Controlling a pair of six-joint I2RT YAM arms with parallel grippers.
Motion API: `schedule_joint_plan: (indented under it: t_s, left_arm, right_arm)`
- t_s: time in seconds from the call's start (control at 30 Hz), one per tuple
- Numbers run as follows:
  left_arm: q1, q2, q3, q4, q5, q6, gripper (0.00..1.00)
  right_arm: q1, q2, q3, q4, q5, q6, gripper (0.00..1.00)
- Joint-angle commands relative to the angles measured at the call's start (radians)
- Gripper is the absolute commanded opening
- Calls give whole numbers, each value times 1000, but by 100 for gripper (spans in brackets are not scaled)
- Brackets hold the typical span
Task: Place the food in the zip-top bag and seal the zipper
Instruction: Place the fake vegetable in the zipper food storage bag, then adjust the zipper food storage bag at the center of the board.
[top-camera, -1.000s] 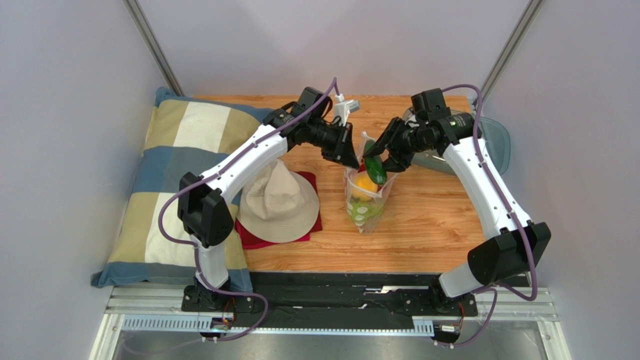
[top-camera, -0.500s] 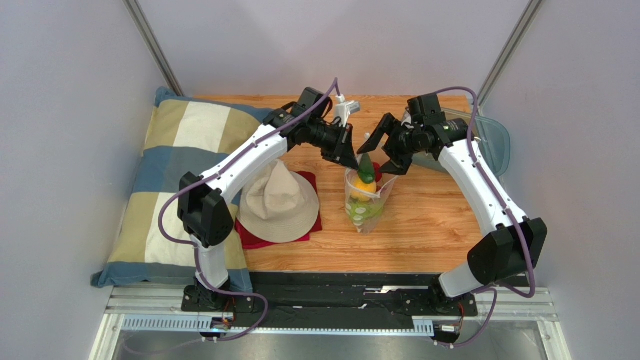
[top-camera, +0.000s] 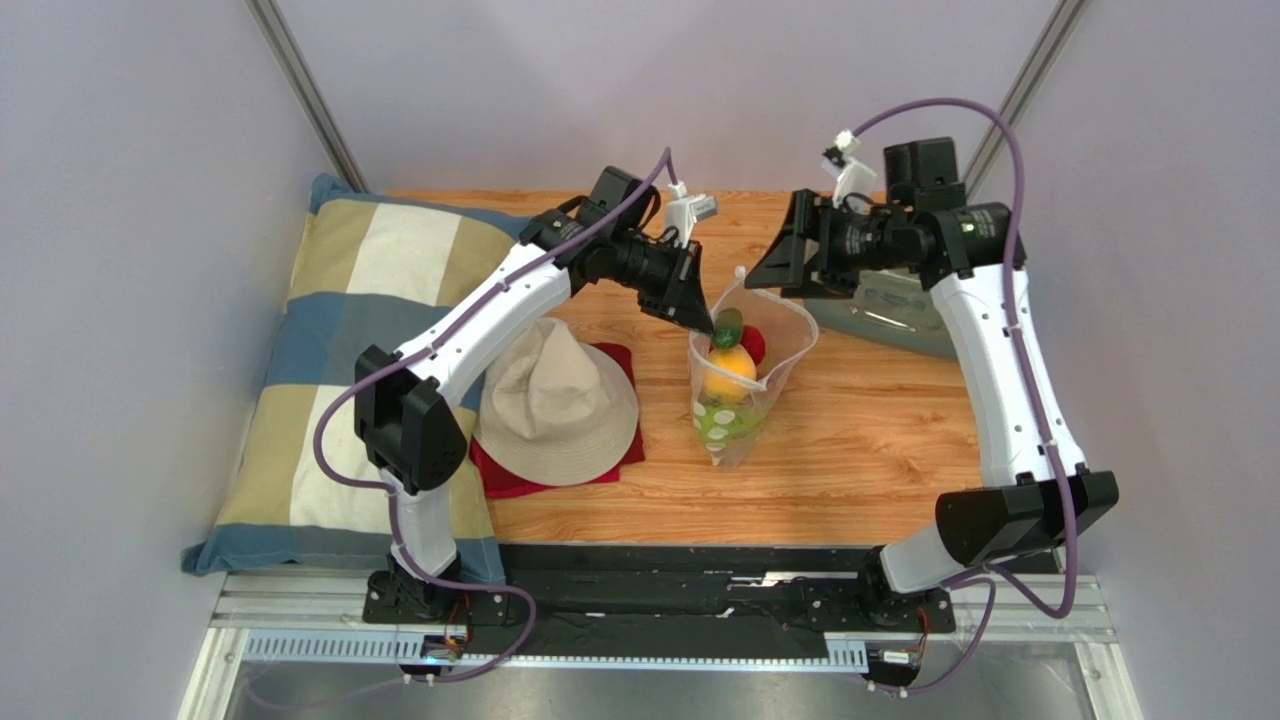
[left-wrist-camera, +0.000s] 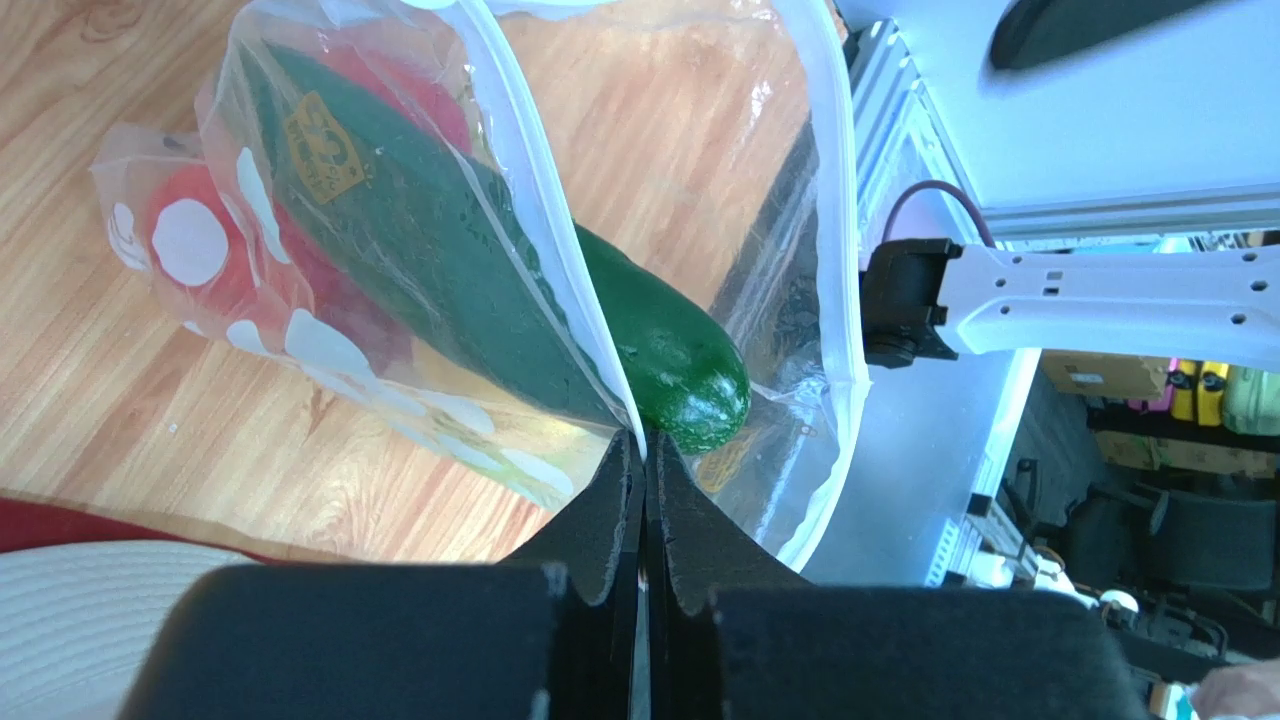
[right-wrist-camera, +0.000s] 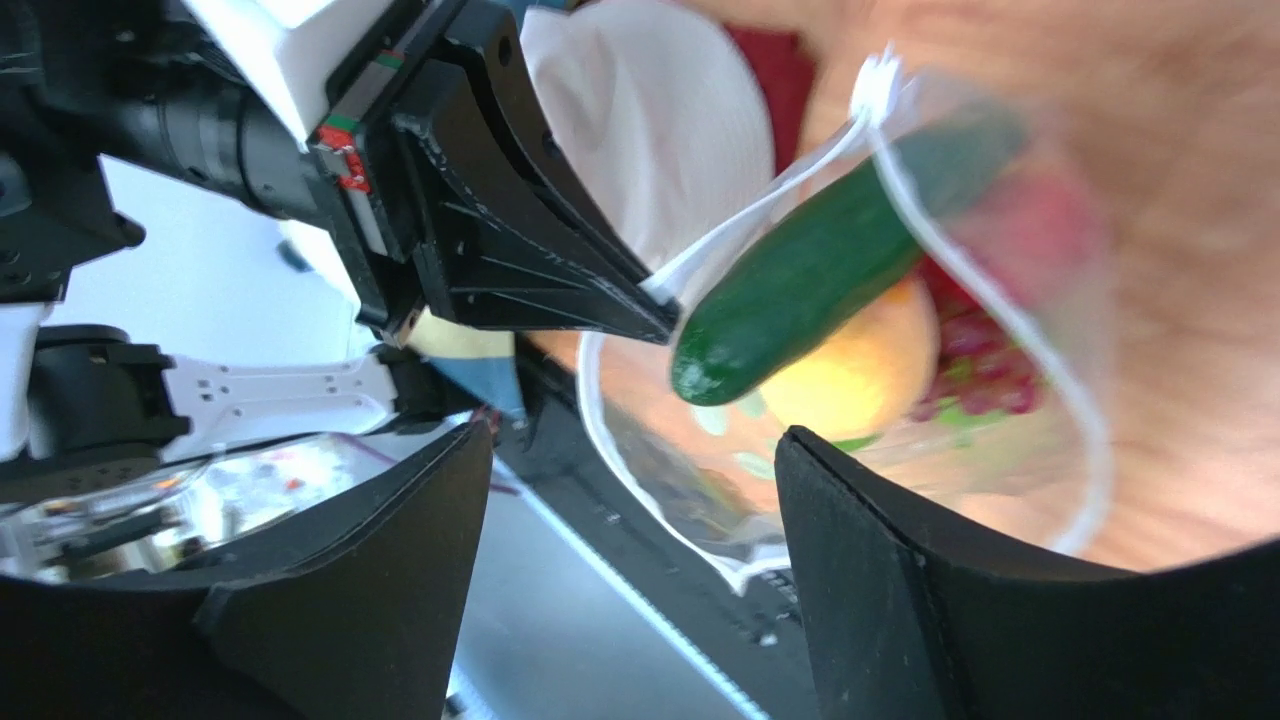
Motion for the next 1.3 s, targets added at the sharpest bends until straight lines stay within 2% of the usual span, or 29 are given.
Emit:
schedule_joint_plan:
  t_s: [0.0, 0.13, 0.3, 0.4, 0.47, 0.5, 0.53, 0.57, 0.67, 0.73, 0.9, 0.97, 1.03, 1.2, 1.27]
  left_arm:
    - [3, 6, 71, -1, 40, 31, 0]
    - [3, 21, 103, -13, 43, 45, 0]
    - [3, 55, 164, -62, 42, 73, 0]
    - [3, 61, 172, -73, 49, 82, 0]
    - [3, 61, 174, -76, 48, 84, 0]
    - [3, 63, 177, -78, 49, 84, 0]
    - [4, 63, 178, -79, 45, 84, 0]
    - [4, 67, 183, -81, 43, 84, 0]
    - [20, 82, 217, -79, 45, 70, 0]
    - [27, 96, 269, -82, 45, 74, 0]
    - [-6, 159, 387, -140, 48, 125, 0]
    - [-54, 178, 392, -198, 23, 207, 0]
    - [-81, 178, 335, -219, 3, 283, 0]
    - [-77, 170, 173, -210, 29, 298, 0]
    - [-59, 159, 159, -181, 34, 285, 0]
  right_arm:
    - [-54, 16, 65, -154, 59, -275, 73]
    - [-55, 27, -19, -148, 153, -401, 75]
    - [-54, 85, -84, -159, 191, -445, 76]
    - [-55, 123, -111, -139, 224, -459, 72]
    - [-61, 145, -119, -127, 202, -461, 58]
    - [-66, 150, -116, -120, 189, -461, 47]
    - [-70, 154, -110, -120, 132, -455, 5]
    - [-86, 157, -98, -131, 94, -448, 0]
    - [-94, 112, -59, -140, -77, -429, 0]
    - [-77, 61, -94, -111, -169, -375, 0]
    - [15, -71, -212, 44, -217, -167, 0]
    - [41, -87, -258, 109, -197, -123, 0]
    - [43, -91, -303, 149, -189, -67, 0]
    - [29, -62, -259, 96, -171, -102, 0]
    - [-17, -59, -214, 38, -116, -174, 15]
